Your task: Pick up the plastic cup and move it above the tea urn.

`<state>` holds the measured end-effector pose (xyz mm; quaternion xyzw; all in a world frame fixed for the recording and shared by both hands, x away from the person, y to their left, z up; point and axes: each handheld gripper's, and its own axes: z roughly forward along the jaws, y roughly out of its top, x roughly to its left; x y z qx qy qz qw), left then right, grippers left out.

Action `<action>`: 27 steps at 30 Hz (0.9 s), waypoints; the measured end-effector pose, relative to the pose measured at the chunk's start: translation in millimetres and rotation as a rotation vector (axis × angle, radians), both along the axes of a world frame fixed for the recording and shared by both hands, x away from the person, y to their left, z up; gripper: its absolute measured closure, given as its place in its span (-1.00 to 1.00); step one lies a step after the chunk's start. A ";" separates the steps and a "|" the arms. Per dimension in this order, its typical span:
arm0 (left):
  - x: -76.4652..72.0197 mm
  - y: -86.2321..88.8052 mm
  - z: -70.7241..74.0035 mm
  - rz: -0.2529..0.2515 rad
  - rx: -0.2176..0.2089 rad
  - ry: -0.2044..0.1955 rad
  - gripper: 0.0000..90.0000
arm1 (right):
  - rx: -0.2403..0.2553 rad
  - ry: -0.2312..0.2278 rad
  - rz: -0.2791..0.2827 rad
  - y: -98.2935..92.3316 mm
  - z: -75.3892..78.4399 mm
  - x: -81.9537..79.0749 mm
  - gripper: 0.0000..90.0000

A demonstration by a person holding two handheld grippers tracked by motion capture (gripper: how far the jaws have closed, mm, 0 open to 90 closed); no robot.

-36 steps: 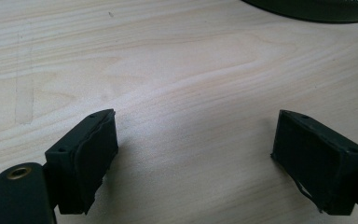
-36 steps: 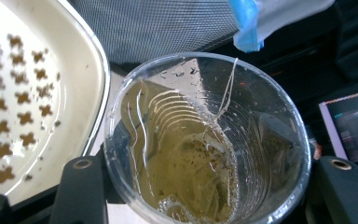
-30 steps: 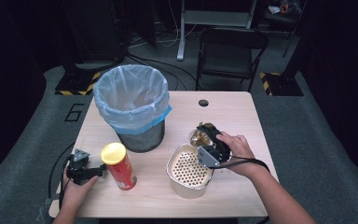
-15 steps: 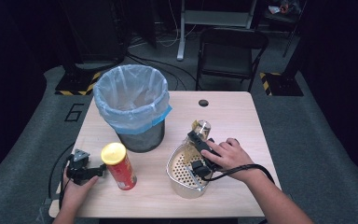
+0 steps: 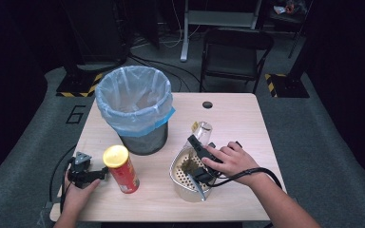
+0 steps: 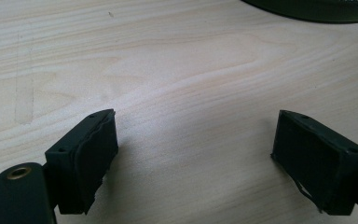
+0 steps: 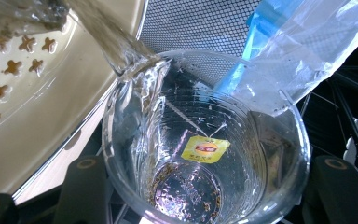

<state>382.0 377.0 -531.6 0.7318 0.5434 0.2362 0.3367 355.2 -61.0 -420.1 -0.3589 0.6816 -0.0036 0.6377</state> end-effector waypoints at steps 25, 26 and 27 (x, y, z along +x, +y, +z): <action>0.1 0.1 0.0 0.000 0.001 -0.002 -0.70 | 0.000 -0.015 0.024 1.7 0.4 -5.5 -0.14; 0.0 0.0 0.0 0.000 0.000 0.000 -0.70 | 0.002 -0.017 0.024 1.7 0.3 -5.6 -0.14; -0.1 0.0 0.0 0.000 0.000 0.001 -0.70 | 0.003 -0.017 0.025 1.7 0.3 -5.6 -0.14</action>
